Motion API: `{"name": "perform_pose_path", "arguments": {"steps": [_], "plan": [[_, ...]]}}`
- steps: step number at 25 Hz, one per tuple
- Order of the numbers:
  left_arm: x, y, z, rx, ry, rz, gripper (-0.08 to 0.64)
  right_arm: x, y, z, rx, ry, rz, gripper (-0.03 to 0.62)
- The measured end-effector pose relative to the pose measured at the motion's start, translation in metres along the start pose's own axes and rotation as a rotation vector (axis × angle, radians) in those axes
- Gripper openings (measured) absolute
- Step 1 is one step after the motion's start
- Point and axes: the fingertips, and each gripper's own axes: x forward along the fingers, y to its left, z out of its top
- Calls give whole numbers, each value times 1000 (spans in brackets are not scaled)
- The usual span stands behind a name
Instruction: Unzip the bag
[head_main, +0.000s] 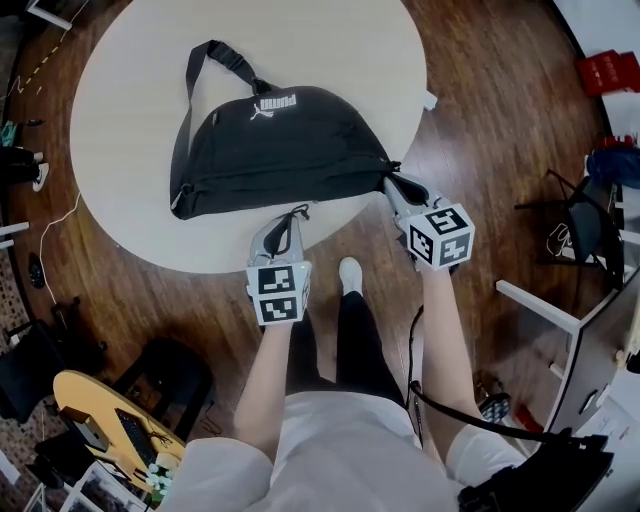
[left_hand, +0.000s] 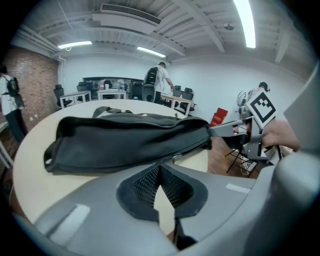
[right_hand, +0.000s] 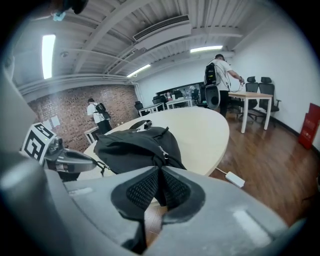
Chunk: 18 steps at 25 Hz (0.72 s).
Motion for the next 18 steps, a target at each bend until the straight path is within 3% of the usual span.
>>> {"name": "perform_pose_path", "arguments": {"steps": [3,8,11,14,16,18], "plan": [[-18,42,-3,-33,-6,50,14,0,-7,2,2,4,-30,6],[-49,100,-7,0,-7,148,14,1,-8,3,-7,19,-58,6],[-75,154,-20,-11,2,265,14,0,-14,3,-9,32,-102,6],[-111,223,-30,-76,-4,387,14,-2,-25,6,0,36,-143,6],[-121,240,-30,-100,-7,371,14,-1,-28,8,-12,47,-149,6],[-109,220,-31,-94,11,262,15,0,-28,8,-21,57,-154,6]]}}
